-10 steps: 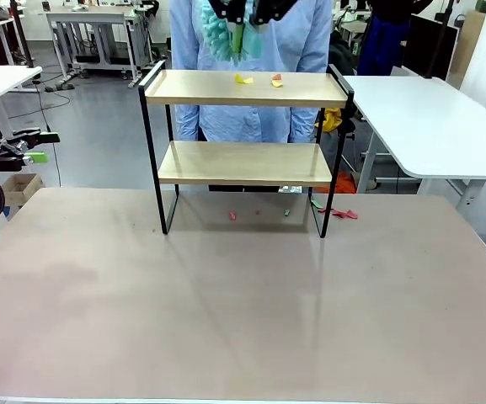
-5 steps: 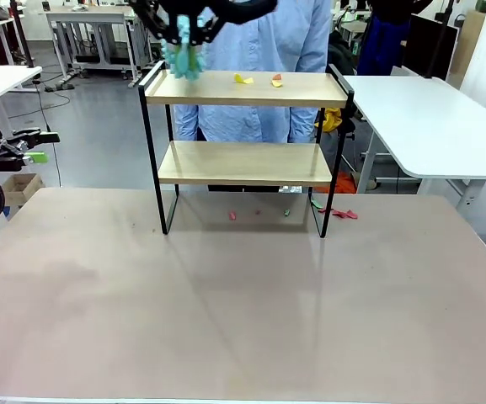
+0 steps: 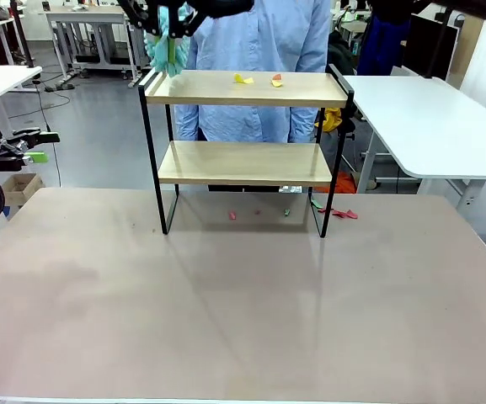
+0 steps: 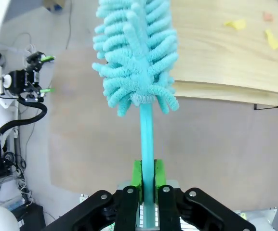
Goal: Clean the shelf.
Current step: Clean the specific section of the Shelf indicated by the human with the Duster.
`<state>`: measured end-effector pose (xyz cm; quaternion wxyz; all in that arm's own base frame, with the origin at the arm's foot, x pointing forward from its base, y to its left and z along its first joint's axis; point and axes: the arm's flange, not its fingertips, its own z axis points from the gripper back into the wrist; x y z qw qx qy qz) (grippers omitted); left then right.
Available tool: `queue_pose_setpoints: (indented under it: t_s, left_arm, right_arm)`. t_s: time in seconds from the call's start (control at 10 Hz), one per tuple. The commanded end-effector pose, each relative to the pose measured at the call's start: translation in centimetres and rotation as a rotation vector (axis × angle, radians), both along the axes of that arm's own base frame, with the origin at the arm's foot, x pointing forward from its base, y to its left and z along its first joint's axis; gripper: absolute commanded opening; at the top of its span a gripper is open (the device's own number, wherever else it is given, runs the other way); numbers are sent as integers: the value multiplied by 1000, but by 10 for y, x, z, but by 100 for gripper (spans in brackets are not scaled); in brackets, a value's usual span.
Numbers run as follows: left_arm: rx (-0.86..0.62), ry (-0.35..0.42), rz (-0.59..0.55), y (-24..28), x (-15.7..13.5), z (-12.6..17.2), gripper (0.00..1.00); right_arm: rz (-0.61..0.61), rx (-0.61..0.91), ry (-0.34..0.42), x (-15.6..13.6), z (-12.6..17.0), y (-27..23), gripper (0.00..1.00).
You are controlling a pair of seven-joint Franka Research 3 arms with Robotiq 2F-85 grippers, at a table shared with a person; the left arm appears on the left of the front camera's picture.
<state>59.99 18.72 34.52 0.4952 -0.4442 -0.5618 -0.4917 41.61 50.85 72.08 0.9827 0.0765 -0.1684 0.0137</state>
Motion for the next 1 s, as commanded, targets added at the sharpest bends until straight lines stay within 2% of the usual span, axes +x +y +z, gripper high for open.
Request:
queue_pose_setpoints:
  t_s: [0.0,0.3,0.4,0.7,0.8,0.9]
  left_arm:
    - [6,-12,-6,-2,-2,2,100]
    - [6,-12,-6,-2,-2,2,100]
    - [6,-12,-6,-2,-2,2,100]
    - [6,-12,-6,-2,-2,2,100]
    - [6,-12,-6,-2,-2,2,100]
    - [6,-12,-6,-2,-2,2,100]
  right_arm:
    - [-4,1,42,9,-3,15,13]
    - [-27,13,115,12,-34,8,13]
    - [2,-20,53,13,-31,11,13]
    - [2,-20,53,13,-31,11,13]
    - [2,-18,69,15,-36,12,13]
    - [-13,-8,104,17,-38,-10,13]
